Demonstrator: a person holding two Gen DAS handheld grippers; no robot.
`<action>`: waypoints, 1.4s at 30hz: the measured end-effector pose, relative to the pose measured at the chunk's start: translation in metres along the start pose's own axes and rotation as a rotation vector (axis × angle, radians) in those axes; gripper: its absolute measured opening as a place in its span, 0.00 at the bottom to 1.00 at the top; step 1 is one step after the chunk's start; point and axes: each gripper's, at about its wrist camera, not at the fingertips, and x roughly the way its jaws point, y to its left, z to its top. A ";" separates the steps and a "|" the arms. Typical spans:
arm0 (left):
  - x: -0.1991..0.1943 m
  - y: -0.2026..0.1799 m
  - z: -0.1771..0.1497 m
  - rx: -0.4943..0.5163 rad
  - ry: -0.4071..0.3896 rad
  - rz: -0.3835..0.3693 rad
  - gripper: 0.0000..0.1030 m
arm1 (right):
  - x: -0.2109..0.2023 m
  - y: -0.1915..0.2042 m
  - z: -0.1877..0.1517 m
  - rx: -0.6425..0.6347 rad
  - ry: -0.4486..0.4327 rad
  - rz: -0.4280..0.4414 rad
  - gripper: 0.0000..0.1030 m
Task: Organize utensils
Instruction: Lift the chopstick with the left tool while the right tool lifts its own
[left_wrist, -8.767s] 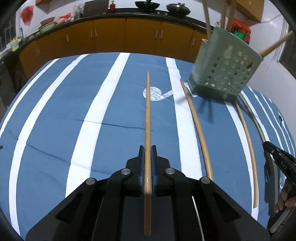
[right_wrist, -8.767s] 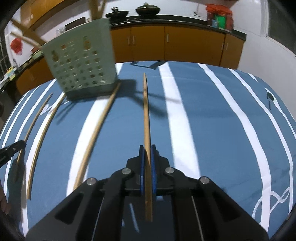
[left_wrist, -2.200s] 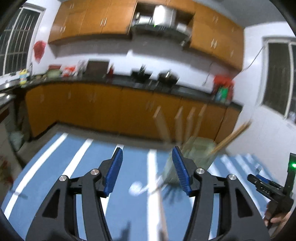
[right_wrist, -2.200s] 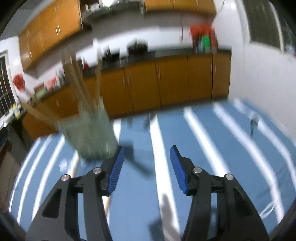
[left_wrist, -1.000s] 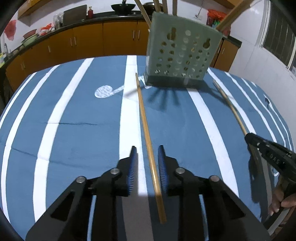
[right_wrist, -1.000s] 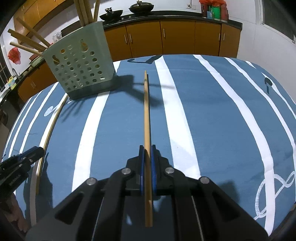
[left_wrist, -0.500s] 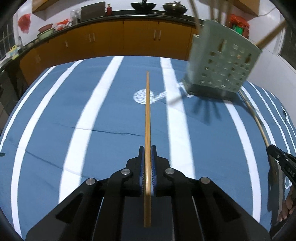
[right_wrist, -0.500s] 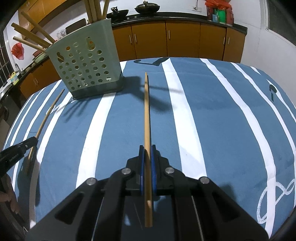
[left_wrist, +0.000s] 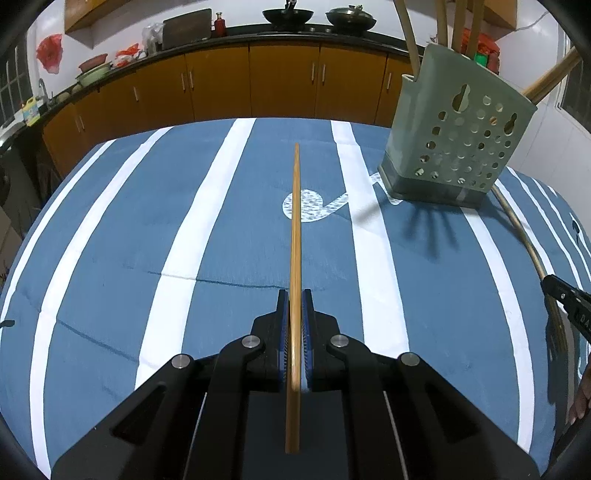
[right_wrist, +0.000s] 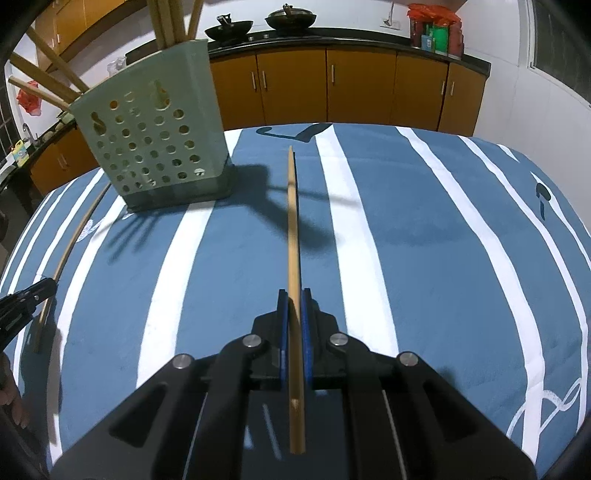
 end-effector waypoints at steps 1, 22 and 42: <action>0.000 -0.001 0.000 0.004 -0.003 0.004 0.08 | 0.001 0.000 0.001 0.000 -0.002 -0.002 0.08; 0.000 -0.003 0.000 0.002 -0.010 0.005 0.08 | 0.002 -0.002 -0.001 0.008 -0.015 -0.007 0.09; -0.005 -0.002 -0.007 0.026 -0.007 -0.001 0.08 | -0.001 -0.002 -0.005 -0.008 -0.017 -0.007 0.08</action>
